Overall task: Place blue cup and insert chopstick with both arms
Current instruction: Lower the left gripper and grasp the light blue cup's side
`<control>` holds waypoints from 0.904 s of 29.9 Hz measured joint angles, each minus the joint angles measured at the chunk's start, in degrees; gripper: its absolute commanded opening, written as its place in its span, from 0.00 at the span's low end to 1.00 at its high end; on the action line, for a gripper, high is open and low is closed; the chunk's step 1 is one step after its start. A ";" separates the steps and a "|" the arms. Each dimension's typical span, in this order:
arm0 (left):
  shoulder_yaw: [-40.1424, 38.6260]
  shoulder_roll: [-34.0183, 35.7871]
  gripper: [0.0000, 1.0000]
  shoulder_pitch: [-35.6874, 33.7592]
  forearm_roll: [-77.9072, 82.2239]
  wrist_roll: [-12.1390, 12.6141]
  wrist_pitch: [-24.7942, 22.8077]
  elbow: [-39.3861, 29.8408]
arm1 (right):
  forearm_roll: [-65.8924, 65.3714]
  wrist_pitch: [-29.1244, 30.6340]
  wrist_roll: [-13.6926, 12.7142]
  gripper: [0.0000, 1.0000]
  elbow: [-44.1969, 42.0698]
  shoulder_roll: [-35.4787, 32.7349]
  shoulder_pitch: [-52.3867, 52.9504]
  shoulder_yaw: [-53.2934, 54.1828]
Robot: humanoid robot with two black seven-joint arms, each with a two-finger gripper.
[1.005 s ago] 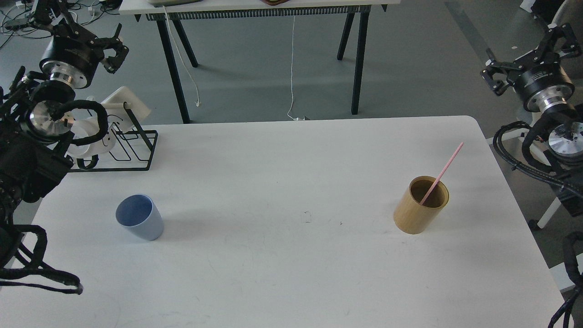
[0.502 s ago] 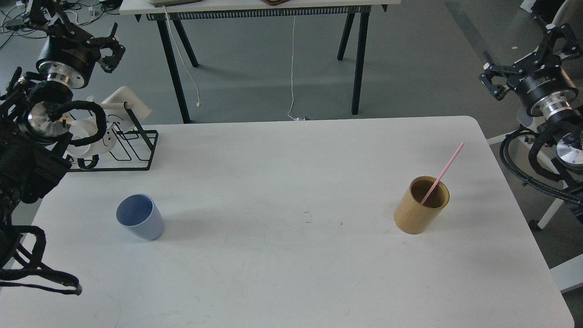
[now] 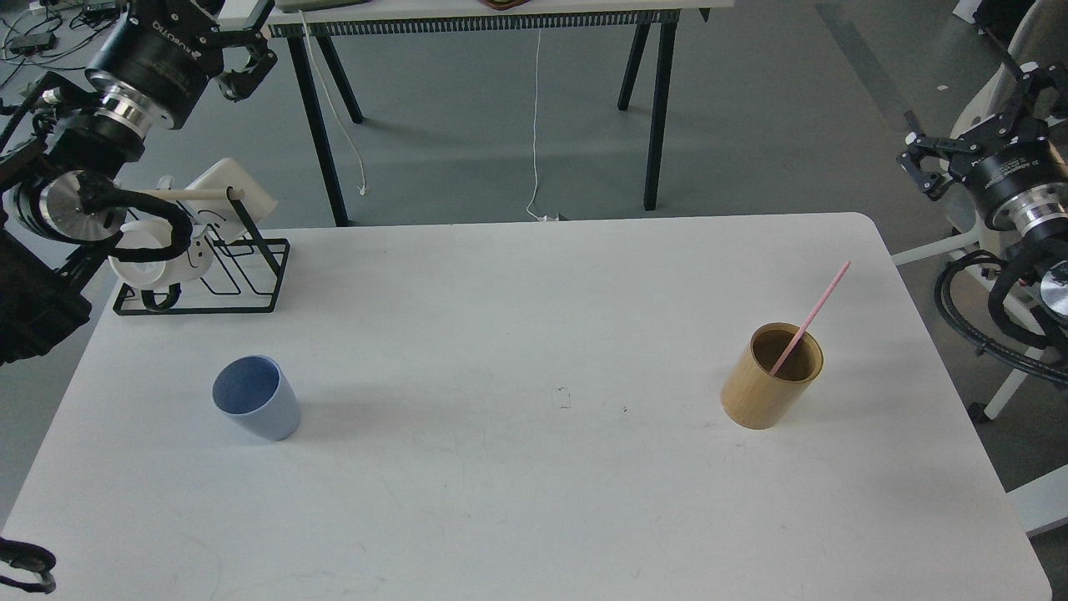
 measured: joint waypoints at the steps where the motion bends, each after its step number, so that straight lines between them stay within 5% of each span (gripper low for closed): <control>1: 0.00 1.26 0.99 0.42 3.75 -0.13 -0.01 -2.73 | 0.00 0.00 0.00 1.00 -0.01 -0.04 0.00 0.02; 14: 6.05 24.37 0.97 7.77 50.49 -0.18 0.29 -33.92 | -0.05 -0.02 0.00 1.00 -0.34 -0.39 0.57 0.06; 17: 6.23 27.86 0.87 11.27 57.71 -0.76 2.03 -35.66 | -0.07 -0.01 -0.01 1.00 -0.37 -0.34 0.80 -0.04; 20: 6.27 30.63 0.84 14.03 65.91 -4.31 4.66 -36.06 | -0.07 -0.01 -0.01 1.00 -0.36 -0.20 0.87 -0.14; 27: 7.28 33.24 0.84 19.80 87.32 -6.85 17.41 -34.52 | -0.08 -0.01 0.22 1.00 -0.35 -0.16 0.87 -0.15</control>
